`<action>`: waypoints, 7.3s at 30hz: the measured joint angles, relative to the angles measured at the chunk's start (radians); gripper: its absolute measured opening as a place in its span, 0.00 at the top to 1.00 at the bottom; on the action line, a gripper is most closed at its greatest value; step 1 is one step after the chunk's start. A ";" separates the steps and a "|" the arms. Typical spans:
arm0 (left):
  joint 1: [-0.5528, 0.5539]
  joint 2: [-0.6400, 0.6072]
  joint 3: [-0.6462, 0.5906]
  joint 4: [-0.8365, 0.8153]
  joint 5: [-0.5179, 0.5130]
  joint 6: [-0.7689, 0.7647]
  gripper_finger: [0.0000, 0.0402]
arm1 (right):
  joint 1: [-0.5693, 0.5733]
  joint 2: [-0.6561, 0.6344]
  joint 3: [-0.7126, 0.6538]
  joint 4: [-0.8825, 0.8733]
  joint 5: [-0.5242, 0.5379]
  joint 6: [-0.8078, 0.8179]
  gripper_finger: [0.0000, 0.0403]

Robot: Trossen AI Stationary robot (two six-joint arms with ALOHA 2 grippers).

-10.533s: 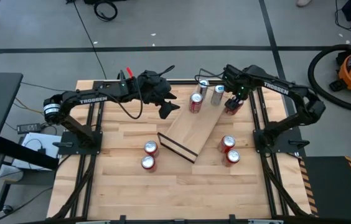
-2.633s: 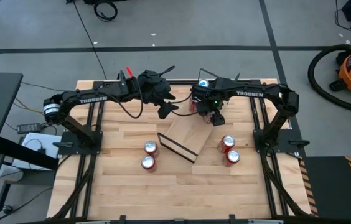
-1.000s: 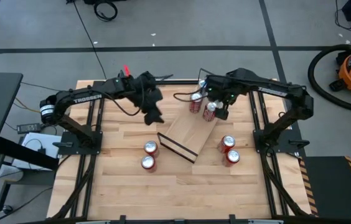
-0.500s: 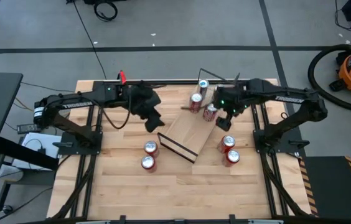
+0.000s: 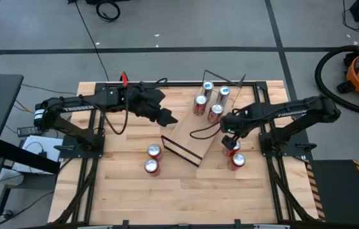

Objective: Place canned beverage on shelf
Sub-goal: Put the right red soda can on the shelf

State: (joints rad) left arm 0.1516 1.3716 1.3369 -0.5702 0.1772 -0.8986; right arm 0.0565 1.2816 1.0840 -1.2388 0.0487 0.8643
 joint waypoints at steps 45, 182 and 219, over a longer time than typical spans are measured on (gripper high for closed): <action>0.159 -0.141 -0.001 -0.108 0.142 0.318 0.28 | 0.054 0.099 0.039 -0.016 -0.104 0.270 0.01; 0.163 -0.140 -0.001 -0.245 0.185 0.385 0.28 | -0.020 0.398 0.344 0.179 0.254 -0.040 0.01; 0.163 -0.140 -0.001 -0.244 0.185 0.367 0.28 | -0.112 0.400 0.370 0.139 -0.100 -0.957 0.08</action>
State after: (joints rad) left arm 0.3149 1.2312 1.3361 -0.8143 0.3619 -0.5312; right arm -0.0550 1.6814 1.4543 -1.1000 -0.0511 -0.0924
